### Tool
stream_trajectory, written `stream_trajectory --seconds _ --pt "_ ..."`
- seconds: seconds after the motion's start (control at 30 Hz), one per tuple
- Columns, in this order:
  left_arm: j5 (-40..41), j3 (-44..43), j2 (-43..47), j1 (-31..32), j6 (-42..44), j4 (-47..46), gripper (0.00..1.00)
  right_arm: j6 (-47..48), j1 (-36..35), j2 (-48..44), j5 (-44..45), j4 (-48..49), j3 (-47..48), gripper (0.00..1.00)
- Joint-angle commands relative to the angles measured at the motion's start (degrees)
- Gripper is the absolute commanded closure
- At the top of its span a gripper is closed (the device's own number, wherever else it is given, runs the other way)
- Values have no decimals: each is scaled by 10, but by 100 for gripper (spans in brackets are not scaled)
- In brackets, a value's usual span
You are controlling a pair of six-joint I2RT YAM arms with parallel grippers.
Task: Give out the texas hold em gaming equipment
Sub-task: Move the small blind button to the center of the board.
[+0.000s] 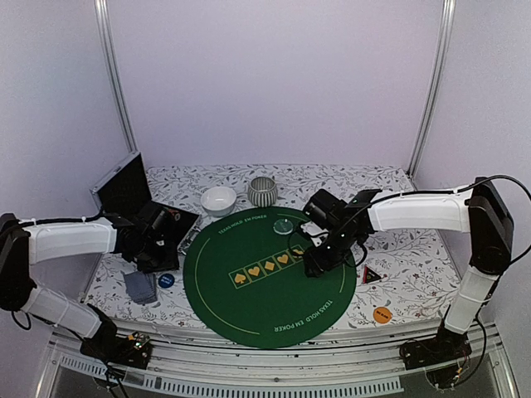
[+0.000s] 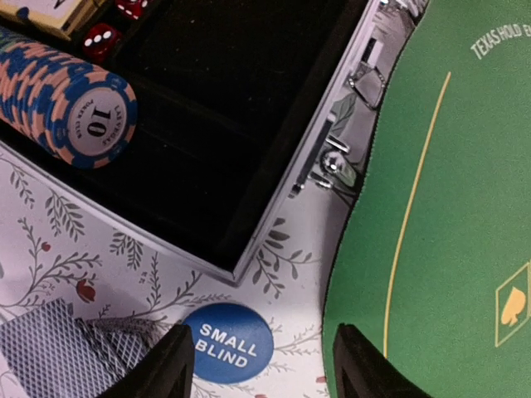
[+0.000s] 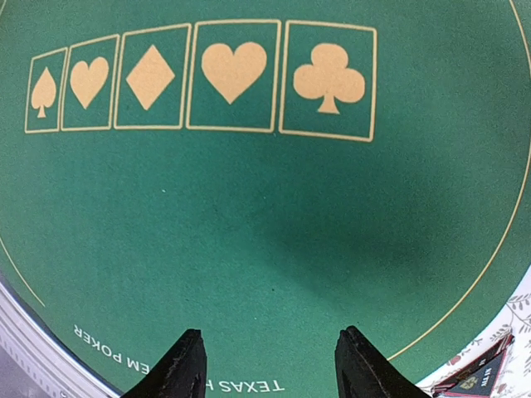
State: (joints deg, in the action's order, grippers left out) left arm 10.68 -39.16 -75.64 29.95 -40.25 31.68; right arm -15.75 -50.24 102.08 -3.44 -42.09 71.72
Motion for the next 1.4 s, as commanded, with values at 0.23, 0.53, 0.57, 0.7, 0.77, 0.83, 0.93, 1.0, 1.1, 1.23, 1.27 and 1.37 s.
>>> stream_trajectory --seconds 0.23,0.53,0.57,0.7,0.77,0.83,0.93,1.0,1.1,1.23,1.27,1.37 --pt "-25 13 -49 -15 0 -25 46 33 24 -34 -1 4 -20 45" --pt "15 11 -74 -16 4 -19 43 36 25 -27 -10 6 -20 45" --pt "8 13 -78 -17 3 -21 43 36 24 -26 -10 5 -20 45" --pt "-54 39 -80 -14 -10 -48 45 32 25 -27 -10 2 -14 45" --pt "-77 49 -76 -11 -13 -56 47 32 25 -27 -10 0 -10 45" --pt "-86 55 -73 -5 -14 -54 48 31 25 -26 -9 -3 -7 45" --pt "-103 64 -60 10 -20 -47 51 29 25 -25 -9 -7 -2 45" --pt "-104 69 -51 29 -26 -37 52 28 25 -27 -9 -8 1 45" --pt "-99 71 -45 50 -33 -16 52 27 25 -28 -8 -8 1 45" --pt "-81 70 -39 66 -38 21 53 26 25 -30 -14 -7 -1 45" --pt "-79 68 -33 66 -38 28 53 26 25 -33 -16 -6 -2 45" --pt "-66 55 -19 68 -34 48 52 26 25 -39 -17 -4 -9 45"
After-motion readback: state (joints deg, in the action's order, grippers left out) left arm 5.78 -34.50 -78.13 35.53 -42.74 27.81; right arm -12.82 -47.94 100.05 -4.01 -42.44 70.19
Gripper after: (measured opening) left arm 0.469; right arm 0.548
